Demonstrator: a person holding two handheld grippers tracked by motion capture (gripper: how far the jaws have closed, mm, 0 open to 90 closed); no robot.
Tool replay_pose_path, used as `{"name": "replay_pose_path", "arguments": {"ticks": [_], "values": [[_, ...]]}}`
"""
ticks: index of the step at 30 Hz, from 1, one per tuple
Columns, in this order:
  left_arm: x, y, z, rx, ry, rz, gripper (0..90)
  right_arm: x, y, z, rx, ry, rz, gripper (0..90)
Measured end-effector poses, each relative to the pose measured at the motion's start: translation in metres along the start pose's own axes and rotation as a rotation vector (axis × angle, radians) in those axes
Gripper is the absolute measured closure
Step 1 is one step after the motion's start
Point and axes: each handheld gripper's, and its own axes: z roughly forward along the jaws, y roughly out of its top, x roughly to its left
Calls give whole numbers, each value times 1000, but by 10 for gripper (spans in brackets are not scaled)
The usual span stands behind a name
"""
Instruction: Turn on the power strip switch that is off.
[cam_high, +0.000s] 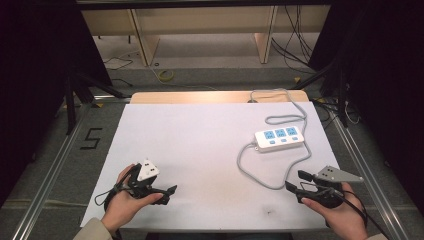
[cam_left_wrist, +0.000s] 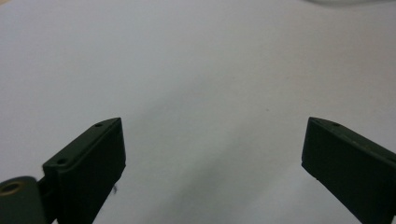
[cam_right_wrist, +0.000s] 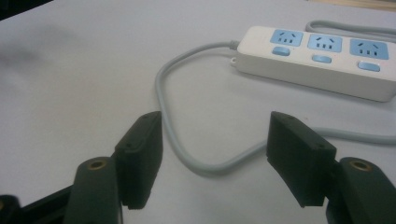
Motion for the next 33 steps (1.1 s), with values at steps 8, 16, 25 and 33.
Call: {"name": "replay_pose_path", "arguments": {"ticks": [8, 16, 25, 33], "values": [[1, 0, 0, -4, 1, 3, 73, 2, 4, -2, 5, -16, -27, 632], [2, 0, 2, 7, 3, -2, 76, 3, 11, -3, 37, -43, -67, 900], [2, 0, 2, -5, 12, -5, 78, 0, 14, -3, 51, -64, -55, 900], [2, 0, 1, -7, 18, -4, 80, -2, 20, 2, 56, -76, -55, 900]]}}
